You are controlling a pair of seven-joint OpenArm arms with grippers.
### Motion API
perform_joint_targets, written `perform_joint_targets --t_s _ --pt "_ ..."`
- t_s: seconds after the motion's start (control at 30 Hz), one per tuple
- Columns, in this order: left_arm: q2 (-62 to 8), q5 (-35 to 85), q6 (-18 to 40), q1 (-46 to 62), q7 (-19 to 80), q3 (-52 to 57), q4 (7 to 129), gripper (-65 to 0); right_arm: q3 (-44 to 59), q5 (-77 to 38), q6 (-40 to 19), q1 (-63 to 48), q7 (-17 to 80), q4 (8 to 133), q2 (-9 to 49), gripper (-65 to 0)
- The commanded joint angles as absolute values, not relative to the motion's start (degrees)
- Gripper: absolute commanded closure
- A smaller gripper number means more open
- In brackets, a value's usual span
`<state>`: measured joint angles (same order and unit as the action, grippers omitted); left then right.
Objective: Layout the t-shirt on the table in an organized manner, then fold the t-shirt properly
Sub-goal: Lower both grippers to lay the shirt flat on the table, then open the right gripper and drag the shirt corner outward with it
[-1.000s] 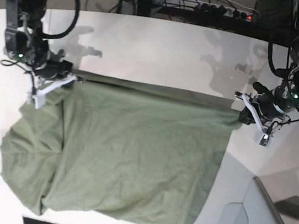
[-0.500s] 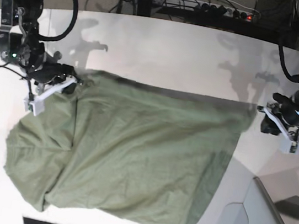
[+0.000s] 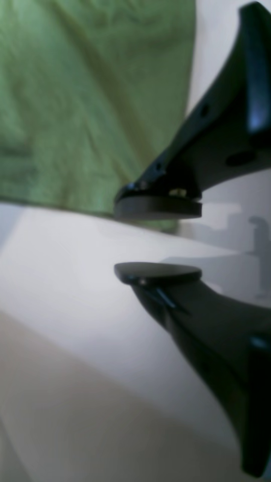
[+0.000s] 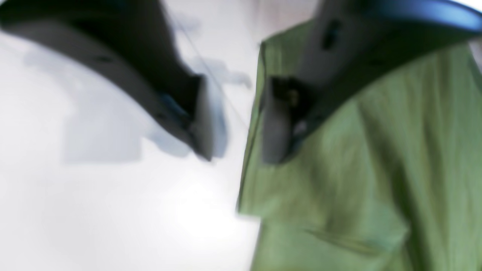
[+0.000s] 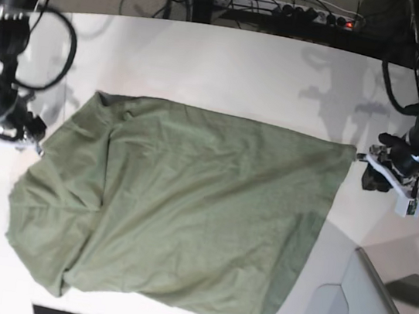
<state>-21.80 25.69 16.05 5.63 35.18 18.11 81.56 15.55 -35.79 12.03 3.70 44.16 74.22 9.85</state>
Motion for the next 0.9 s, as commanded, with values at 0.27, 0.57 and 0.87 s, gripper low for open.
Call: perform_joint_targets --t_s 0.27,0.57,0.87 --pt "-21.67 25.89 15.96 4.7 34.24 18.51 80.75 -19.4 15.6 -36.44 5.49 12.09 37.23 61.49 11.56 -32.7" --pt "-21.76 25.89 15.96 4.88 34.24 18.68 80.48 -18.8 15.25 -36.44 2.07 14.9 33.63 52.7 11.21 -32.3" --pt "-21.49 25.89 15.96 4.35 34.24 18.51 80.48 -18.6 15.25 -36.53 1.19 14.9 33.8 52.62 10.51 -32.0"
